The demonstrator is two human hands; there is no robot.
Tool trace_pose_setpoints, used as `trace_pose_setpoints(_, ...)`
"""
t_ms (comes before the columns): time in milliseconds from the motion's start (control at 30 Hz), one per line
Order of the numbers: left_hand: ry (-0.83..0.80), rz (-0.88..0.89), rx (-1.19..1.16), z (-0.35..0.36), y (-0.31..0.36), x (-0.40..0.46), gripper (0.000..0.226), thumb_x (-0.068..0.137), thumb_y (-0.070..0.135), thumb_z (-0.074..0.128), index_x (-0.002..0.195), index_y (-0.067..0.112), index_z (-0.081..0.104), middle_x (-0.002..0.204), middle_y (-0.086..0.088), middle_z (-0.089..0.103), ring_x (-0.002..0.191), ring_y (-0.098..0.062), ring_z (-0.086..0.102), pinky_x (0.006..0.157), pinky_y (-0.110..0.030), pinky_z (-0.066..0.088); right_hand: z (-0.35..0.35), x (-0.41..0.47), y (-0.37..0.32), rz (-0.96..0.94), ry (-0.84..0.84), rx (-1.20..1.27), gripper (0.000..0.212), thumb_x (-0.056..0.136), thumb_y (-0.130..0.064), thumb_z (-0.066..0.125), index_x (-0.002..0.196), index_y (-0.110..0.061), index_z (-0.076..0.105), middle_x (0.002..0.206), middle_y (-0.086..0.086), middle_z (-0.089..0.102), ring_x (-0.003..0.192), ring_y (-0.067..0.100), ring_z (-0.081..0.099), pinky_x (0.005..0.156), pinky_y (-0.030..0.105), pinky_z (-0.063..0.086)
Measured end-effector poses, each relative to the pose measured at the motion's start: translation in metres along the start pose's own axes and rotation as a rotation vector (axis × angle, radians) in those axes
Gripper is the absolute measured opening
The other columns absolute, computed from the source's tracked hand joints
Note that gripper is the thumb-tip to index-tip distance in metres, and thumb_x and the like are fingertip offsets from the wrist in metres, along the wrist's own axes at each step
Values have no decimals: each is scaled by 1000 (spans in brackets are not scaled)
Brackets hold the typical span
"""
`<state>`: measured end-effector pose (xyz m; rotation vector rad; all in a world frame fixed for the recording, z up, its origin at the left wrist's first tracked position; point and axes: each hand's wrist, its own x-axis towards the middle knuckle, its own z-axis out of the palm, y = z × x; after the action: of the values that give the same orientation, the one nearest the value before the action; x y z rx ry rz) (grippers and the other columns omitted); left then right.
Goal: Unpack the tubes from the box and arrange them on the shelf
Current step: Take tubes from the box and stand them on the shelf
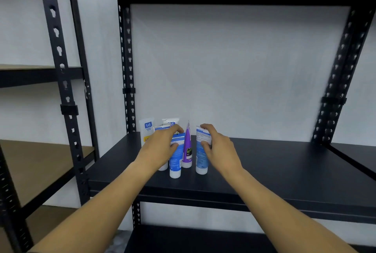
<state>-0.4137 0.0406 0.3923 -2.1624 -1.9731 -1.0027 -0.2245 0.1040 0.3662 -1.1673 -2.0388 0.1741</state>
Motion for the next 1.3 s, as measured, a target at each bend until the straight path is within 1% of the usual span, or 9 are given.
trace_pose_setpoints(167,-22,9,44,-2,0,-2,35,95,21,62,125,30,48,123,2,63,96,-11,61,73,-26,55,-3,-2,-3,33,-49,23,59,98,-17,59,147,-33,30,129,6,62,104,18,63,80,33,58)
trace_pose_setpoints(300,6,52,174,-2,4,-4,37,99,21,52,136,25,48,132,0,55,109,-15,56,79,-27,49,-4,-9,-2,60,-52,61,75,95,-20,65,152,-36,18,127,5,61,101,16,62,81,33,58)
trace_pose_setpoints(400,69,72,269,-3,4,-9,41,101,19,48,142,22,47,135,-1,48,122,-17,44,85,-31,51,-7,-19,-4,82,-36,59,81,94,-26,65,155,-35,13,135,3,55,114,18,57,87,34,55)
trace_pose_setpoints(567,216,183,223,-2,8,-43,37,95,24,53,132,20,56,128,-2,52,122,-20,45,96,-38,49,-16,-41,-3,123,-82,-140,78,93,-34,61,156,-23,16,150,7,39,131,28,43,104,41,44)
trace_pose_setpoints(700,143,223,213,18,14,-84,44,92,39,36,129,24,56,127,2,53,121,-18,45,97,-35,46,-18,-73,-5,171,-107,-255,83,94,-40,60,158,-19,10,161,10,23,146,31,26,116,45,30)
trace_pose_setpoints(833,61,189,241,43,12,-115,48,90,43,34,128,26,57,124,5,56,115,-16,49,89,-33,45,-14,-111,-6,92,-187,-346,69,95,-44,55,154,-23,26,161,8,25,148,29,22,119,42,22)
trace_pose_setpoints(1067,-75,158,256,98,-1,-187,39,91,35,47,127,25,56,126,1,55,115,-19,52,90,-36,46,10,-199,4,-58,-272,-326,53,94,-41,58,144,-30,43,154,-2,37,143,20,33,115,38,30)
trace_pose_setpoints(1233,-205,77,255,134,-17,-239,42,88,37,40,123,24,60,119,1,58,107,-20,55,84,-37,49,37,-262,27,25,-425,-336,54,93,-40,58,144,-29,44,151,-1,40,140,21,37,114,39,32)
trace_pose_setpoints(1300,-264,55,253,151,-25,-266,37,87,35,47,120,24,62,116,2,59,103,-20,56,81,-36,49,49,-285,36,74,-519,-330,55,93,-38,56,146,-28,42,152,-1,39,140,22,37,114,40,31)
